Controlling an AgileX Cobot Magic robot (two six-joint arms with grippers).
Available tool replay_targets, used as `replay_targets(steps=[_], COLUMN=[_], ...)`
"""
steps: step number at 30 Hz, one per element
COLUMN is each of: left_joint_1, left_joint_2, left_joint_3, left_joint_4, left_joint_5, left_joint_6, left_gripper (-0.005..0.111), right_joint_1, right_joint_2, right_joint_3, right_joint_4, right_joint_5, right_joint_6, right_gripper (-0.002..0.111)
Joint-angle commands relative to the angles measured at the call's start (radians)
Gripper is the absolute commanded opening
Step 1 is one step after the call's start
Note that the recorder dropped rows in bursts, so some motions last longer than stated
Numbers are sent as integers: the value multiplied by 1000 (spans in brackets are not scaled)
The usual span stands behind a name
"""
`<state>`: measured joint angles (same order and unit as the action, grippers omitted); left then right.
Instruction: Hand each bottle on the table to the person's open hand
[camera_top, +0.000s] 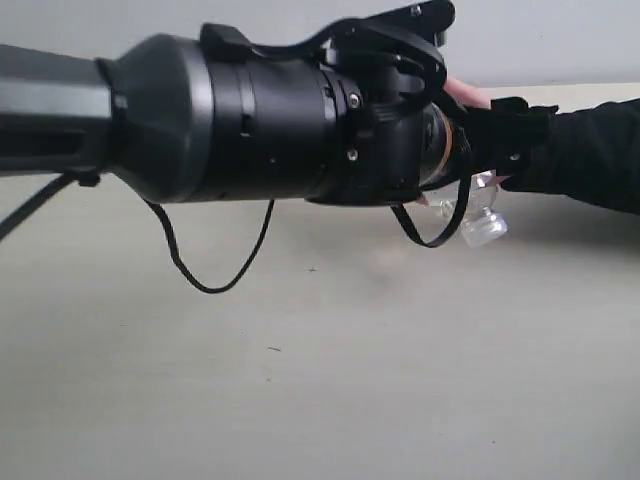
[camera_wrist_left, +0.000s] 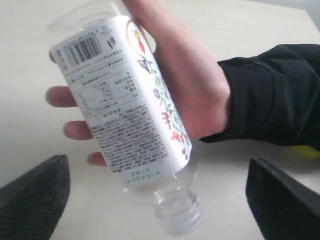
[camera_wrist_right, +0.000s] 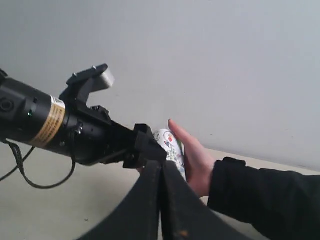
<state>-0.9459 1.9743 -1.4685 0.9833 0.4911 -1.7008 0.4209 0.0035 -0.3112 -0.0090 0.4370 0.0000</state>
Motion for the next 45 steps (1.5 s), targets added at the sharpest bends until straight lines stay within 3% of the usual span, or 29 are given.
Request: replay_targets(steps=[1,4,6,7,12,14,16,19,22,24,28,40,45], left_joint_1=[4,4,4,4,-17,-58,-125,-204,-222,-222,-222,-222,-222], left_joint_2=[-66,-109,-143,-157,-272,-379,-510,-728,-903,-987,-1091,-1105,-1110], left_joint_3=[-4,-4,-4,-4,51,163,326,582,766,836,894,894,894], left_joint_4=[4,-41,-114,-129,-111,-40,40,106,106,104,89,89,-10], left_joint_5=[56,103,167,201,322,295,232,-19,-211,-233,-233,-233,-231], left_joint_6=[113,229,341,373,469,460,403,360,360,360,360,362,339], left_gripper=[70,37,6,1,0,0,0,0,0,0,0,0,0], right_joint_1=[4,4,4,4,4,4,4,4,4,4,4,4,4], right_joint_2=[-4,-4,-4,-4,-4,-4,-4,-4,-4,-4,-4,-4,-4], right_joint_3=[4,4,4,4,4,4,4,4,4,4,4,4,4], right_joint_4=[2,2,2,2,2,2,2,2,2,2,2,2,2], right_joint_5=[-13,-13,-13,-13,-13,-13,-13,-13,-13,-13,-13,-13,-13], right_joint_6=[0,0,0,0,0,0,0,0,0,0,0,0,0], right_gripper=[0,0,0,0,0,0,0,0,0,0,0,0,0])
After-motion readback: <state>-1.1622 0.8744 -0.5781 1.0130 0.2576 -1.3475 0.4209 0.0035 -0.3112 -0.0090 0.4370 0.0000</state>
